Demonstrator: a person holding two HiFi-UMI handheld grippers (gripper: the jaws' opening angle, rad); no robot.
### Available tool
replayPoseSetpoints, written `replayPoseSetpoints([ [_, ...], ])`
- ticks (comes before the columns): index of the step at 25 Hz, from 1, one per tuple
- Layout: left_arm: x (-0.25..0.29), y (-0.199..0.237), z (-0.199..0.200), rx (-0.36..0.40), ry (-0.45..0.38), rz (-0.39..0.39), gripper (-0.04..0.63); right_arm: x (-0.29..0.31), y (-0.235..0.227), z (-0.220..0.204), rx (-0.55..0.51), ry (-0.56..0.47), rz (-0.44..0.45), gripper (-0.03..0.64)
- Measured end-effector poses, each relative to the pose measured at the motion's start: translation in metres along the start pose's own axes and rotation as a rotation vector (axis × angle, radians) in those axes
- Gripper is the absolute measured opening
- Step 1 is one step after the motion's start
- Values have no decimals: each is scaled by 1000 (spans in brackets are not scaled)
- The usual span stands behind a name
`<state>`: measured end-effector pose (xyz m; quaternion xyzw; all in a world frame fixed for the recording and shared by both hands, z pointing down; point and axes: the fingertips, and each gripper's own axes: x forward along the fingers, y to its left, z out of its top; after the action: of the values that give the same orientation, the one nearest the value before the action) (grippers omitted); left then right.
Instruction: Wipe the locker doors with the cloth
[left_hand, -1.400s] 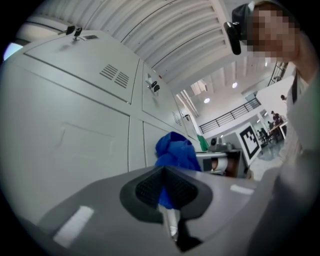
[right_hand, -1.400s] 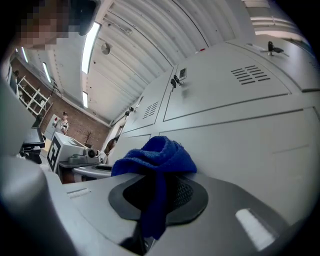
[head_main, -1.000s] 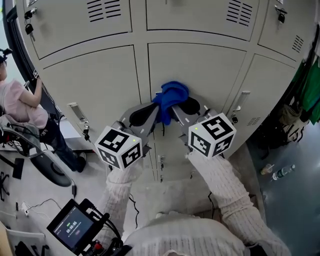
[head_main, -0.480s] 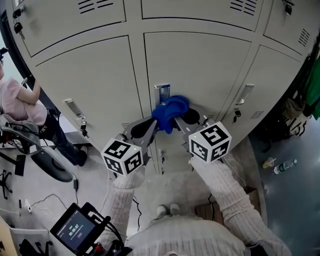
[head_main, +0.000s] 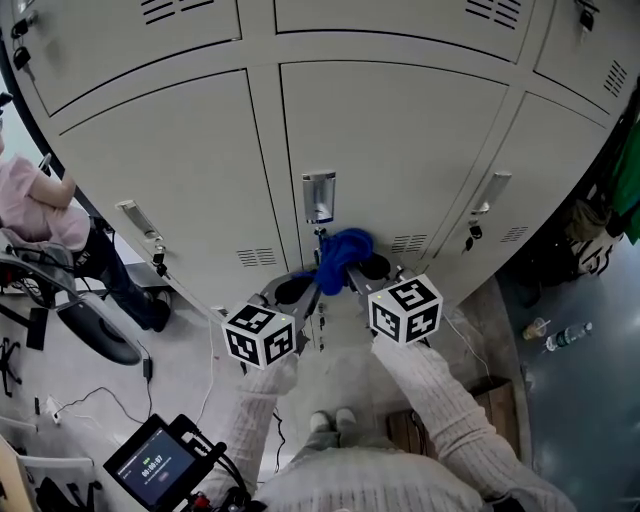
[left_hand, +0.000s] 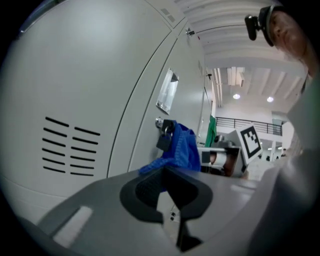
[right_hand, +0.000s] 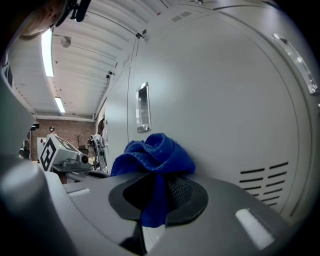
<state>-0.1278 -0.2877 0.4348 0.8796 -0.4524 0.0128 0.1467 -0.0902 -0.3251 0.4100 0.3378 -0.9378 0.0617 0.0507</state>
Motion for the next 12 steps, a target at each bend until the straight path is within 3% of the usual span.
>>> replayPoseSetpoints([
  [5, 1, 0, -13, -41, 6, 5, 6, 5, -4, -33, 24, 98, -18, 48],
  [12, -1, -2, -16, -32, 21, -4, 6, 6, -5, -38, 39, 123, 6, 49],
])
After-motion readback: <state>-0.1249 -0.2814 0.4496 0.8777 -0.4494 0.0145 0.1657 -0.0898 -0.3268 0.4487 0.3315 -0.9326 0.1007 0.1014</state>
